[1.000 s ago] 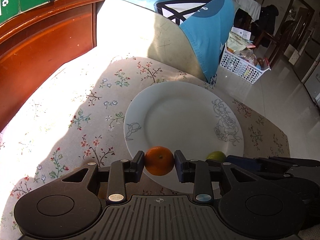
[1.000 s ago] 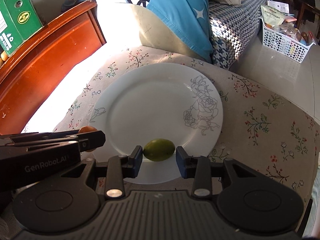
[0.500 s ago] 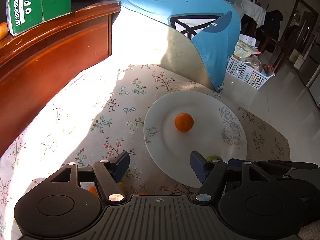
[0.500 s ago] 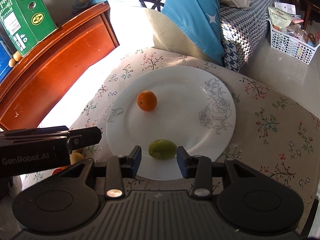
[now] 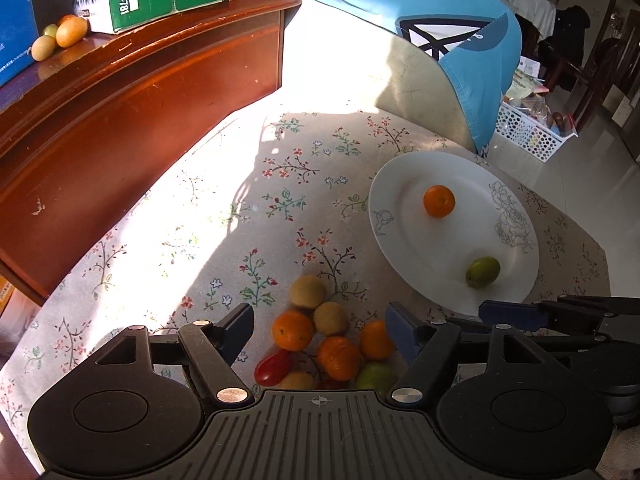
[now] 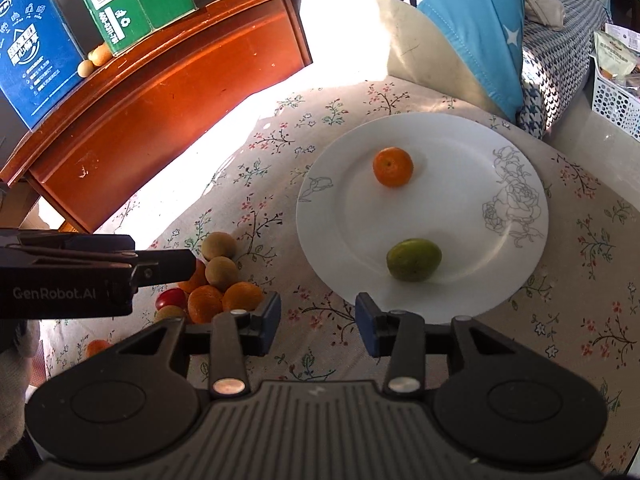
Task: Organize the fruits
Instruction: 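Move both grippers back from the plate to the fruit cluster, then grasp an orange with the left gripper while the right gripper grasps a green lime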
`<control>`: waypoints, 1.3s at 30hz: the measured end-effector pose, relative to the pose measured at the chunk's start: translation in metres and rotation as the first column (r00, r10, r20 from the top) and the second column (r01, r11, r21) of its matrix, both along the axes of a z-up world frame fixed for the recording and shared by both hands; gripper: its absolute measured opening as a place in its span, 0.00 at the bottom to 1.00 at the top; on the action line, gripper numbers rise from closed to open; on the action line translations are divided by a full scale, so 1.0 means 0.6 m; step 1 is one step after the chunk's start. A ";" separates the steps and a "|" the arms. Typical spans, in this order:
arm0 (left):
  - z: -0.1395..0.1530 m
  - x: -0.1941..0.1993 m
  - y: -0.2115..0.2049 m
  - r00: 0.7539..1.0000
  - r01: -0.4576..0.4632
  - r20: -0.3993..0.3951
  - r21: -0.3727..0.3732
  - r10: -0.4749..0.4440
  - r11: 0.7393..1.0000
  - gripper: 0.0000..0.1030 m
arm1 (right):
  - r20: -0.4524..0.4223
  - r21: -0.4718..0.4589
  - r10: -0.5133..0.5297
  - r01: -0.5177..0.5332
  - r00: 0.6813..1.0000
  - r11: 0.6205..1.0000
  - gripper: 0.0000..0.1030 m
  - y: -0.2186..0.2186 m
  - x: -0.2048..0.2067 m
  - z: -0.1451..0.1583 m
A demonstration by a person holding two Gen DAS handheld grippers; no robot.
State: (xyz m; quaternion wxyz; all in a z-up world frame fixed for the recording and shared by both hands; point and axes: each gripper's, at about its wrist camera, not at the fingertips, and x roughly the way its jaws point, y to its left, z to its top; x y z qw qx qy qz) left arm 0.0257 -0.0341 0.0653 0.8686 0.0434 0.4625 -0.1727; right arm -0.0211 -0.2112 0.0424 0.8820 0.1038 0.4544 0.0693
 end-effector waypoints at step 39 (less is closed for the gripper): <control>-0.086 -0.092 0.115 0.995 -0.026 -0.096 0.145 0.040 0.989 0.63 | -0.040 -0.013 0.167 -0.168 0.985 0.986 0.41 0.088 -0.018 -0.033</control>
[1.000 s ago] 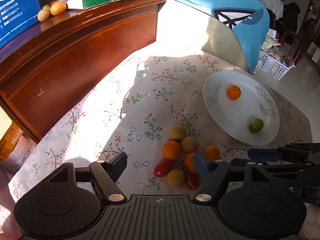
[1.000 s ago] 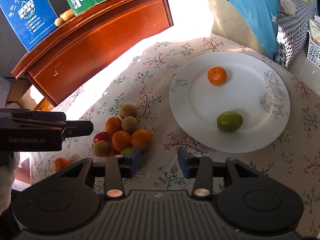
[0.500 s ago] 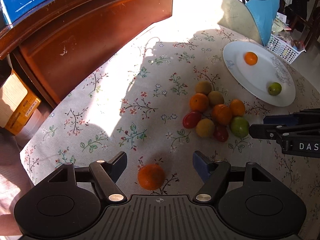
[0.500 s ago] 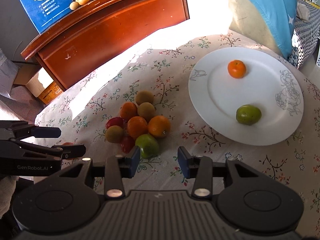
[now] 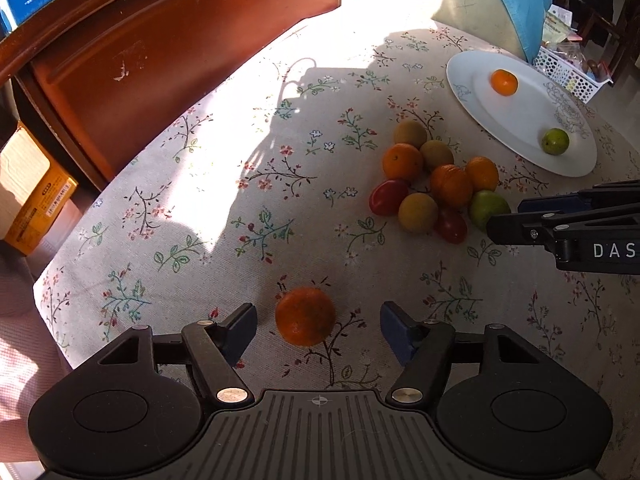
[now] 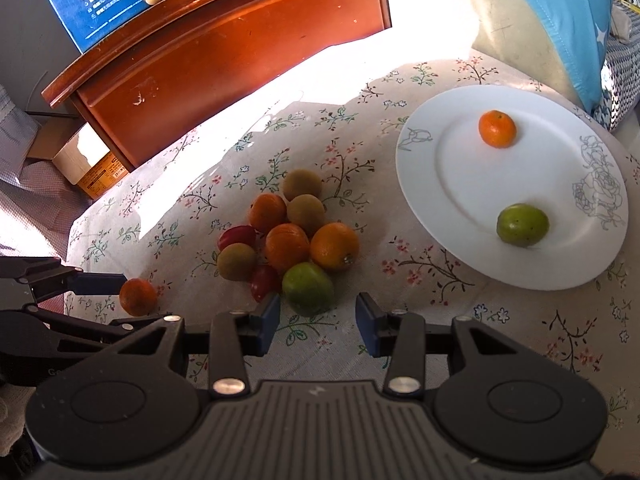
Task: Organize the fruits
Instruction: 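Grasp an orange with the left gripper while the right gripper grasps a green lime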
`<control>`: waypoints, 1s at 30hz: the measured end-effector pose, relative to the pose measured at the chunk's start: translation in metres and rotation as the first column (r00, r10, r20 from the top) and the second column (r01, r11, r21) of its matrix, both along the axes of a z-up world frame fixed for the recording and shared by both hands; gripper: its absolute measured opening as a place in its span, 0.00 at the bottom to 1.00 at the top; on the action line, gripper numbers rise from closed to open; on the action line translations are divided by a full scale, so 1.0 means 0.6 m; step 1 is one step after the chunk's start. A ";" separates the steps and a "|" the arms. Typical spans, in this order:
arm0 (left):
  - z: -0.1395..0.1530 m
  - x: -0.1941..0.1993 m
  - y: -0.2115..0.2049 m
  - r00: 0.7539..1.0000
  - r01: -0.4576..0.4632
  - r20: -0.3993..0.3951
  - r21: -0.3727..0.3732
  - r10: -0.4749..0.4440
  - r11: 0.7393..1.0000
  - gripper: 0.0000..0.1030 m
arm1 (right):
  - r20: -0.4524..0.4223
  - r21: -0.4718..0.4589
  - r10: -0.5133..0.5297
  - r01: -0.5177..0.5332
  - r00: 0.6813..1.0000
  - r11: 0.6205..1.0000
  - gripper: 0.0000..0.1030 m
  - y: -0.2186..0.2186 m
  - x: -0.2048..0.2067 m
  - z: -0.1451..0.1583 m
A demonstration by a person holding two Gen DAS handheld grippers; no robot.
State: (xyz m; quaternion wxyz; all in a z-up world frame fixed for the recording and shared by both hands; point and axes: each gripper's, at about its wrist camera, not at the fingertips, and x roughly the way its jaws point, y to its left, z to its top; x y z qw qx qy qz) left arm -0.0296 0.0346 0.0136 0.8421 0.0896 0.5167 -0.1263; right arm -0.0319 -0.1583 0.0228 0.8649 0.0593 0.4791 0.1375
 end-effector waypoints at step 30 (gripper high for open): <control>0.018 0.006 -0.017 0.998 -0.009 0.060 -0.089 0.014 0.996 0.24 | 0.034 0.012 0.045 -0.046 0.998 0.999 0.28 0.003 -0.011 0.003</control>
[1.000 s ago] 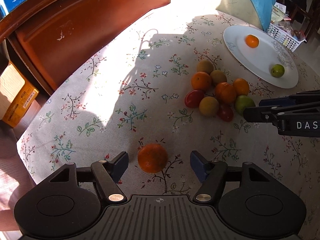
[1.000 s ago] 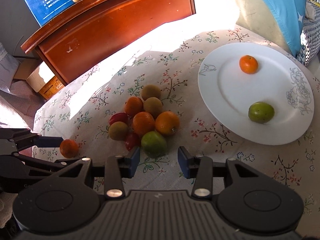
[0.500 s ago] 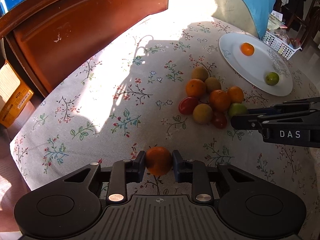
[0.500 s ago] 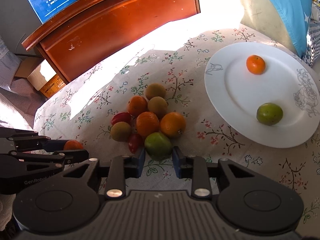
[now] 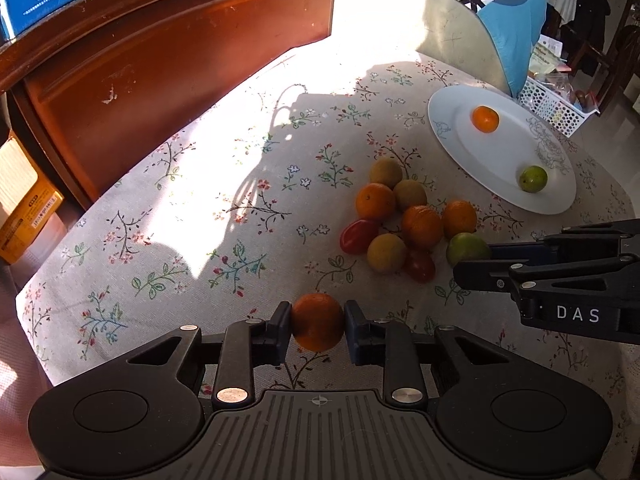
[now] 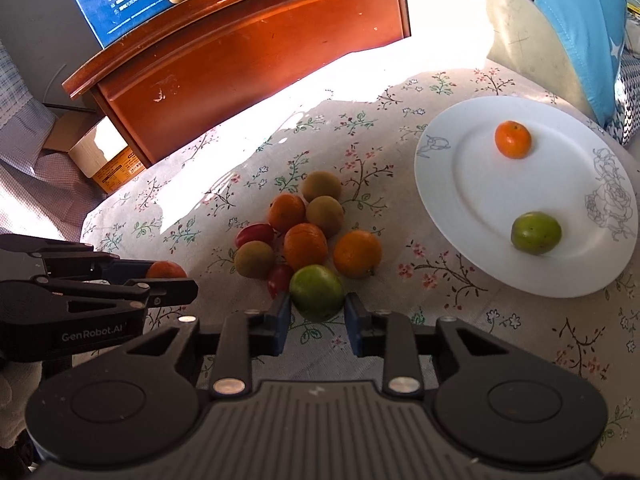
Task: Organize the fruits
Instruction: 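Grasp an orange with the left gripper while the right gripper grasps a green lime, then carry both fruits onto the white plate and open both grippers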
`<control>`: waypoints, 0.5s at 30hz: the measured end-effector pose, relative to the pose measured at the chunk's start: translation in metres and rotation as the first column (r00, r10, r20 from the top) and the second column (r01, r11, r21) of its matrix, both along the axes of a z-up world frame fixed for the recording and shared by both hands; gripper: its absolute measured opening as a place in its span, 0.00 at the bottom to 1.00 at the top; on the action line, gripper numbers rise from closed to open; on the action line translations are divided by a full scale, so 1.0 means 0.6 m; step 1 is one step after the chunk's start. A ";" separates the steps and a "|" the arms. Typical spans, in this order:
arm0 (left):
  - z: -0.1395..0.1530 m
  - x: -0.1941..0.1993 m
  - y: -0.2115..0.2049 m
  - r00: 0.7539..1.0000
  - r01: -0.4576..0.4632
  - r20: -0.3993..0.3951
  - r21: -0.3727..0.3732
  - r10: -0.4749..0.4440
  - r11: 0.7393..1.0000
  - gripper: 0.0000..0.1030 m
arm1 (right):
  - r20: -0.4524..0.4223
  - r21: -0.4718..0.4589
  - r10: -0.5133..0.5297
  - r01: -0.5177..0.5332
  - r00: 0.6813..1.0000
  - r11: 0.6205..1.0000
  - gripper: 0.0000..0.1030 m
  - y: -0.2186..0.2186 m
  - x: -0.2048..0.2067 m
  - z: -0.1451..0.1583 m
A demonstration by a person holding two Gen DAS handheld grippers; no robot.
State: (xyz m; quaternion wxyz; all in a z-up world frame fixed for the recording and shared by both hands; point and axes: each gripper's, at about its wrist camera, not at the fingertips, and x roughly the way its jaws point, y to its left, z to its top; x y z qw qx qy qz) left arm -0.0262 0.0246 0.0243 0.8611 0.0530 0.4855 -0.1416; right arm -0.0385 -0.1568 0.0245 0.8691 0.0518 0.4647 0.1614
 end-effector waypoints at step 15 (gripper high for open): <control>0.042 0.020 -0.045 0.998 0.017 0.059 -0.068 -0.013 0.998 0.24 | 0.076 0.063 -0.120 0.116 0.990 0.991 0.28 -0.068 0.002 0.060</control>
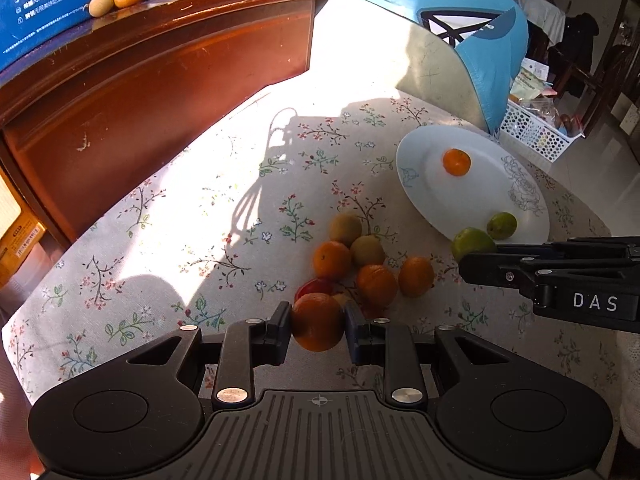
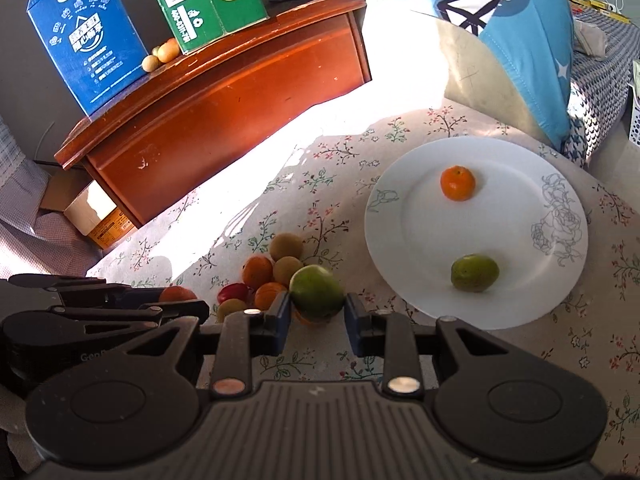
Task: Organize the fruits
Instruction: 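Carry both fruits onto the white plate and open both grippers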
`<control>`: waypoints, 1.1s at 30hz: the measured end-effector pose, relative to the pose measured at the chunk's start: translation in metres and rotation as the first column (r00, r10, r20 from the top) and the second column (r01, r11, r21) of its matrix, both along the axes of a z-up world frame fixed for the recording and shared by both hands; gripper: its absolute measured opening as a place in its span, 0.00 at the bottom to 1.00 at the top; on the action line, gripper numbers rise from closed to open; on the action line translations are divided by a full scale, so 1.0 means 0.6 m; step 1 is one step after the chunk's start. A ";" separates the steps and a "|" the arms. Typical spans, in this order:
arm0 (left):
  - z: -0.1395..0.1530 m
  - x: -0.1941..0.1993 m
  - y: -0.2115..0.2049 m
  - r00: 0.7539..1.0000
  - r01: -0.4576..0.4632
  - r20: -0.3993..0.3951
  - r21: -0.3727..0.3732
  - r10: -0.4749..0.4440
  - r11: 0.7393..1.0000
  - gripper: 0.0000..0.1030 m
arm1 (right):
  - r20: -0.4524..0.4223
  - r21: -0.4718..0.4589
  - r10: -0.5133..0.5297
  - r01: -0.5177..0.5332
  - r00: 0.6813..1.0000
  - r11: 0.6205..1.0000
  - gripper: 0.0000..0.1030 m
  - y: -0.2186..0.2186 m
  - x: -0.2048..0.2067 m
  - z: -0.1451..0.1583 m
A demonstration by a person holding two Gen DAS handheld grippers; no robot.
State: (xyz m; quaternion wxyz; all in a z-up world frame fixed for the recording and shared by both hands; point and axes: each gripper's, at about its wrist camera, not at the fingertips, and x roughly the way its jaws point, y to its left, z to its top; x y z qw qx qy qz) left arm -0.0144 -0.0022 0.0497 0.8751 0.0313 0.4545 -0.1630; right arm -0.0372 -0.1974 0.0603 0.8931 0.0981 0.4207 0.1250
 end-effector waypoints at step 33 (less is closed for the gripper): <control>-0.020 0.117 -0.233 0.970 0.237 -0.045 -0.019 -0.238 0.971 0.25 | -0.140 0.018 -0.459 0.466 0.877 0.885 0.29 -0.178 0.050 -0.029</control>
